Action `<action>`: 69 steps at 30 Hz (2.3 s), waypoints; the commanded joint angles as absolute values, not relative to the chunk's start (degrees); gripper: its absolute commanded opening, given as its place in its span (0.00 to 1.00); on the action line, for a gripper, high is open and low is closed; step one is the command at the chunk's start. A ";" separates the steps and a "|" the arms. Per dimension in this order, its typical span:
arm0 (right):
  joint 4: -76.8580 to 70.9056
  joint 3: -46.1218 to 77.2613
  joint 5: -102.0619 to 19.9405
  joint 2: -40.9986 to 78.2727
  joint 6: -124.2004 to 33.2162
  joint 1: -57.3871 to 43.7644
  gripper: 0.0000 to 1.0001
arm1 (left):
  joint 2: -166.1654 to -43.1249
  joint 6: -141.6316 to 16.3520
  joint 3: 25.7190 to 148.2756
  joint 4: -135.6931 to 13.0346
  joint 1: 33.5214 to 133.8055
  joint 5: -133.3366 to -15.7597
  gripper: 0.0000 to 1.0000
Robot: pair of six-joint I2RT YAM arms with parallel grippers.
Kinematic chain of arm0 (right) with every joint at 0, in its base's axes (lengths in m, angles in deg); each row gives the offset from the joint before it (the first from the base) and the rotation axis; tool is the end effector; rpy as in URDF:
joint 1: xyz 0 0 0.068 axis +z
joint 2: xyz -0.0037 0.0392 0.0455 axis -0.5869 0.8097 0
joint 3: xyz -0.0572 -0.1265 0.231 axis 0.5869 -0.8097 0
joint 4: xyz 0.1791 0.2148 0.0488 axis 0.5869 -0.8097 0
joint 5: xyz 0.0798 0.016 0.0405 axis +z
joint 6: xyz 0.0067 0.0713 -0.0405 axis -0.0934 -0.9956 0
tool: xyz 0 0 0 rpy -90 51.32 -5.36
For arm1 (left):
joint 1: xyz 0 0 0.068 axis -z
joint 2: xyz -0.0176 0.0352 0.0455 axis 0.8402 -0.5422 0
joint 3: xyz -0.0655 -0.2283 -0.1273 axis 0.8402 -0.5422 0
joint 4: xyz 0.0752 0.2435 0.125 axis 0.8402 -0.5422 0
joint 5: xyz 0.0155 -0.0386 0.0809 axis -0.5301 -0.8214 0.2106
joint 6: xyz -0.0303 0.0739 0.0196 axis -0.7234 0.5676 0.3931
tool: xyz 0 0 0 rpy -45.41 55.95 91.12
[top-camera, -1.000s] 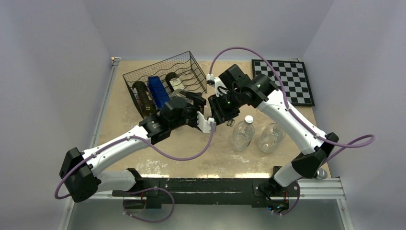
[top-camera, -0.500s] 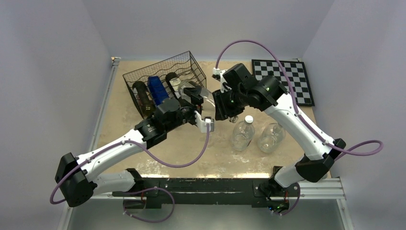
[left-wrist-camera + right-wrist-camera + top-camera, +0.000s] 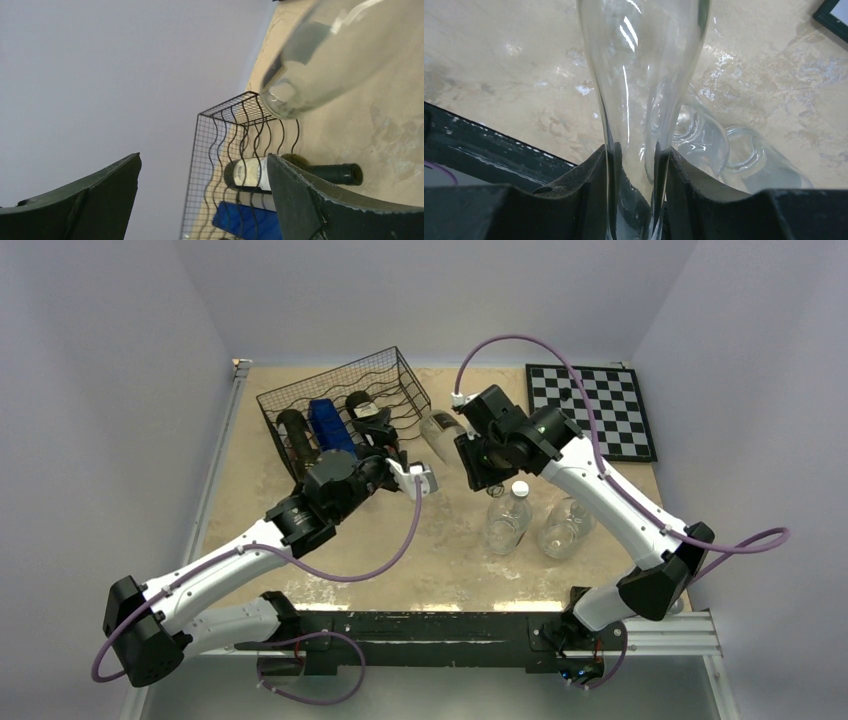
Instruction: Put the wine bottle on the wine rack
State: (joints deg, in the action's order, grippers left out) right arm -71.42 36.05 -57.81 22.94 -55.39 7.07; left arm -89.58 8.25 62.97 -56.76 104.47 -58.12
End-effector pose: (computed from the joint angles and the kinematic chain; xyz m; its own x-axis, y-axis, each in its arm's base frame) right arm 0.2476 0.2154 0.3591 -0.7721 -0.3320 -0.5419 -0.4079 0.9128 0.0221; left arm 0.2181 -0.2214 0.3278 0.5098 0.7027 -0.4963 0.3785 0.3348 0.8629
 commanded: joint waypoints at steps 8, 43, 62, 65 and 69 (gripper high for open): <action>-48.66 29.92 -54.69 20.58 -50.85 7.48 0.00 | -86.09 -34.26 71.53 -67.09 100.39 -35.98 0.99; -19.55 20.83 -63.75 32.26 -54.07 6.62 0.00 | -94.97 -79.74 77.26 -95.62 57.16 -60.97 0.97; 5.61 10.47 -66.44 36.14 -57.32 6.24 0.00 | -98.54 -85.05 76.52 -92.82 53.33 -64.38 0.98; 12.21 7.20 -66.95 35.62 -57.12 6.20 0.00 | -99.42 -85.58 76.70 -92.91 52.81 -65.32 0.98; 15.84 5.72 -66.21 36.19 -57.15 6.19 0.00 | -101.05 -85.87 77.35 -93.41 52.21 -66.02 0.97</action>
State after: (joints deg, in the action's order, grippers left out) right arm -5.80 4.34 -61.85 37.96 -57.07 6.69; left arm -99.85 -84.40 76.78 -95.22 53.13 -64.24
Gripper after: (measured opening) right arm 0.417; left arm 0.978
